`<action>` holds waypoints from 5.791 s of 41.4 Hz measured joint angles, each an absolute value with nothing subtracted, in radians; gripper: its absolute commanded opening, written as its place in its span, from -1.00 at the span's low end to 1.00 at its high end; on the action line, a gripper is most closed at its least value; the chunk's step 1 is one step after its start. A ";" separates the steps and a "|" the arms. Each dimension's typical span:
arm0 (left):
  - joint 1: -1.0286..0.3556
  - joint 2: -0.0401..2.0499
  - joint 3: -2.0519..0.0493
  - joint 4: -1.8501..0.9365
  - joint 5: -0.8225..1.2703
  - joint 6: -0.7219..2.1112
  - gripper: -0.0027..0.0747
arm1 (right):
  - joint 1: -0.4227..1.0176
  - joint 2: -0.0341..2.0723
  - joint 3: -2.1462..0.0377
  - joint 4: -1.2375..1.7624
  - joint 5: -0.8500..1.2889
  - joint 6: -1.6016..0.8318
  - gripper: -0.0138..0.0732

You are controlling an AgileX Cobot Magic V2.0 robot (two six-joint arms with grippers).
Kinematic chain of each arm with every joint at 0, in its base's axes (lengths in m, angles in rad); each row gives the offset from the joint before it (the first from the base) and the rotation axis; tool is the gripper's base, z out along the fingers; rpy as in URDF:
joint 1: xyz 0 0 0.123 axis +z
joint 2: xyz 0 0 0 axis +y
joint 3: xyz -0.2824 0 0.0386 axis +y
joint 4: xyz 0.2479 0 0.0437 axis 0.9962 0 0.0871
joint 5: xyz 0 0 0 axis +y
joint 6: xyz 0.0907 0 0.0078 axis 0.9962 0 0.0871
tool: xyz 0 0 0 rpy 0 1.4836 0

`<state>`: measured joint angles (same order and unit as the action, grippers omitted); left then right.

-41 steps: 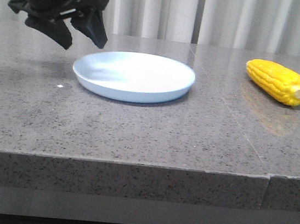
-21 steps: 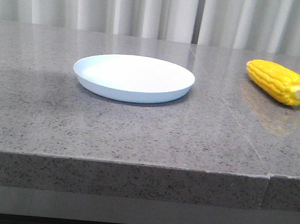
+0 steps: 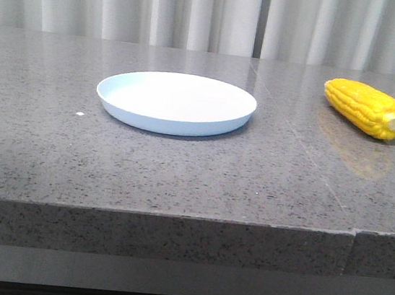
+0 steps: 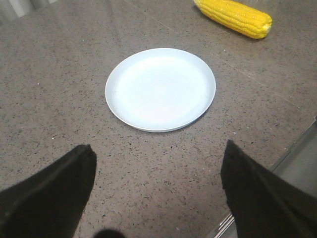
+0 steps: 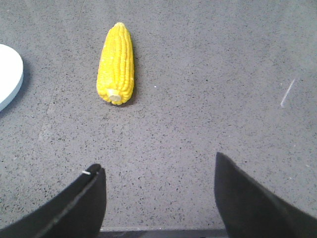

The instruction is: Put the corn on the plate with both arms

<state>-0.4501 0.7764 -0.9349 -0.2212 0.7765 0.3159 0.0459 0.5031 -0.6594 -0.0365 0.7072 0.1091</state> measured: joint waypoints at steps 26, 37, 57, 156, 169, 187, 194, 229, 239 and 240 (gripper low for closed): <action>-0.450 0.637 -0.885 -0.220 0.804 0.311 0.40 | 0.062 0.582 -0.682 -0.034 0.719 0.109 0.47; -0.450 0.635 -0.885 -0.219 0.804 0.311 0.40 | 0.148 0.869 -0.849 -0.028 0.806 0.098 0.72; -0.451 0.635 -0.885 -0.219 0.804 0.311 0.40 | 0.152 1.452 -1.231 0.007 0.816 0.098 0.70; -0.451 0.635 -0.885 -0.219 0.804 0.311 0.40 | 0.590 1.948 -1.684 0.025 0.757 0.421 0.09; -0.451 0.635 -0.885 -0.219 0.804 0.311 0.40 | 0.590 1.983 -1.687 0.025 0.732 0.434 0.68; -0.451 0.635 -0.885 -0.219 0.804 0.311 0.40 | 0.590 1.734 -1.647 -0.016 0.830 0.221 0.68; -0.451 0.635 -0.885 -0.219 0.804 0.311 0.40 | 0.590 1.517 -1.508 -0.021 0.891 0.067 0.68; -0.451 0.635 -0.885 -0.219 0.804 0.311 0.40 | 0.590 0.570 -0.839 -0.051 1.060 0.106 0.68; -0.451 0.635 -0.885 -0.219 0.804 0.311 0.17 | 0.590 0.505 -0.830 -0.062 1.065 0.124 0.34; -0.451 0.635 -0.885 -0.219 0.804 0.311 0.07 | 0.590 0.505 -0.830 -0.063 1.065 0.124 0.23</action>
